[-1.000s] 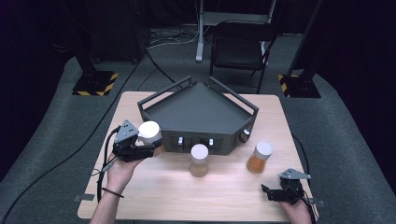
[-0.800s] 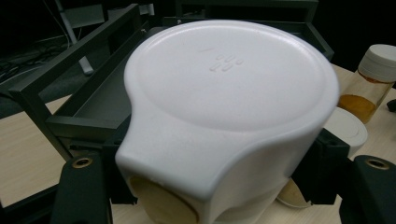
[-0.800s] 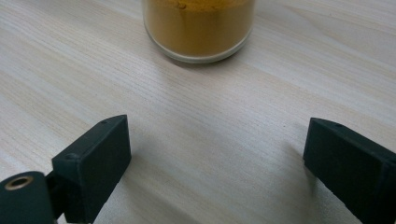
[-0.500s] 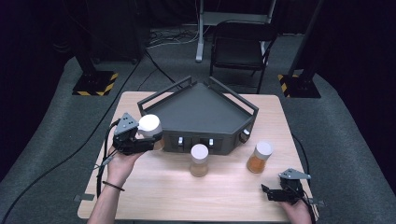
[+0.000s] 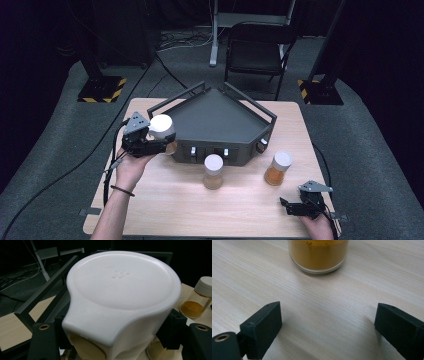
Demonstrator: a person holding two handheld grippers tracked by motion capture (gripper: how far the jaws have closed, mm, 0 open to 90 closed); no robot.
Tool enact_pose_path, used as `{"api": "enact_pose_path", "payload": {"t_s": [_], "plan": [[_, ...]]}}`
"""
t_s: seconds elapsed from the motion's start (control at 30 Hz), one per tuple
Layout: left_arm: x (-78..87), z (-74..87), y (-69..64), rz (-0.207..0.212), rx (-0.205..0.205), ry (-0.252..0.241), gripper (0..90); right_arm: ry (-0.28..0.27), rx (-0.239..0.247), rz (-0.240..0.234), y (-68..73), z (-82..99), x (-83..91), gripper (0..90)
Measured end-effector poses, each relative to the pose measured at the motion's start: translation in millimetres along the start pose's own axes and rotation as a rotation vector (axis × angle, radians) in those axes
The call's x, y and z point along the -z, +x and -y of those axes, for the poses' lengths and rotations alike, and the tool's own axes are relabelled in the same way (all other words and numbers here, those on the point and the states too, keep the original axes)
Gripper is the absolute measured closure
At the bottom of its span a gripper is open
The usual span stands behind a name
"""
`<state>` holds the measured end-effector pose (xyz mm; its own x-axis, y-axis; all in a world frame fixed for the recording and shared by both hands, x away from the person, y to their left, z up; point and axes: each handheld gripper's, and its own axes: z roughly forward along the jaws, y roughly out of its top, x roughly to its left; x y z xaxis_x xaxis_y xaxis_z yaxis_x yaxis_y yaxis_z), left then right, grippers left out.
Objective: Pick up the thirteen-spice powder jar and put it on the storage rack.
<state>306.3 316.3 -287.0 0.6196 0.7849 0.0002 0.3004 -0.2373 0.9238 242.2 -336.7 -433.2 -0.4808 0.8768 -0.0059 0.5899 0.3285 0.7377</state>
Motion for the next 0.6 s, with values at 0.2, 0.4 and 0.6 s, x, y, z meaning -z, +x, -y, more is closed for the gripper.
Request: {"api": "enact_pose_path", "payload": {"t_s": [0.2, 0.4, 0.6], "plan": [[-7.5, -5.8, 3.5, -0.021, 0.006, 0.003, 30.2, 0.0, 0.0, 0.0, 0.0, 0.0, 0.0, 6.6], [-17.4, -14.4, 3.8, -0.037, -0.004, 0.011, 30.2, 0.0, 0.0, 0.0, 0.0, 0.0, 0.0, 6.6], [-32.1, -21.0, 5.0, -0.053, 0.002, 0.017, 30.2, 0.0, 0.0, 0.0, 0.0, 0.0, 0.0, 6.6]]}}
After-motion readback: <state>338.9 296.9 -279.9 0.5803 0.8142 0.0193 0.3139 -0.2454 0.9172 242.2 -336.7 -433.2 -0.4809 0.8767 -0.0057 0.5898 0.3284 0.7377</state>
